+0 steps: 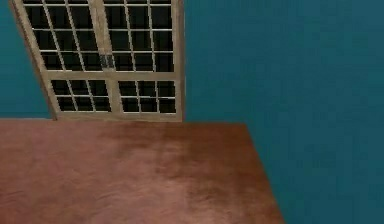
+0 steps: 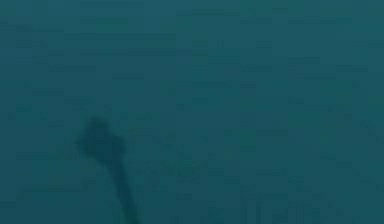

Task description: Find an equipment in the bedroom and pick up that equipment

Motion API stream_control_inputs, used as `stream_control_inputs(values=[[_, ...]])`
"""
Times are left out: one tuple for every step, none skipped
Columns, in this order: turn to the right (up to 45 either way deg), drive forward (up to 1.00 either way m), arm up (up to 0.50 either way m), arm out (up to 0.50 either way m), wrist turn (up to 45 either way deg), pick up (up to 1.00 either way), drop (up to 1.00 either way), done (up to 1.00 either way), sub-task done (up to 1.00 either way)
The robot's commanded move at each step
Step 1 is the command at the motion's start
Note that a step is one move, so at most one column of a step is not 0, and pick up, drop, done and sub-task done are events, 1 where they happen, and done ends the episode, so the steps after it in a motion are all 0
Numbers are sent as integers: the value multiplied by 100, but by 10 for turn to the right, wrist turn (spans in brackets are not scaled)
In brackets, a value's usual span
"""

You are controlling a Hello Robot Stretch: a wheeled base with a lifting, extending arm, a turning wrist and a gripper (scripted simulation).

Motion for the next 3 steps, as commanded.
stream_control_inputs(values=[[0, 25, 0, 0, 0, 0, 0, 0, 0], [-450, 0, 0, 0, 0, 0, 0, 0, 0], [0, 100, 0, 0, 0, 0, 0, 0, 0]])
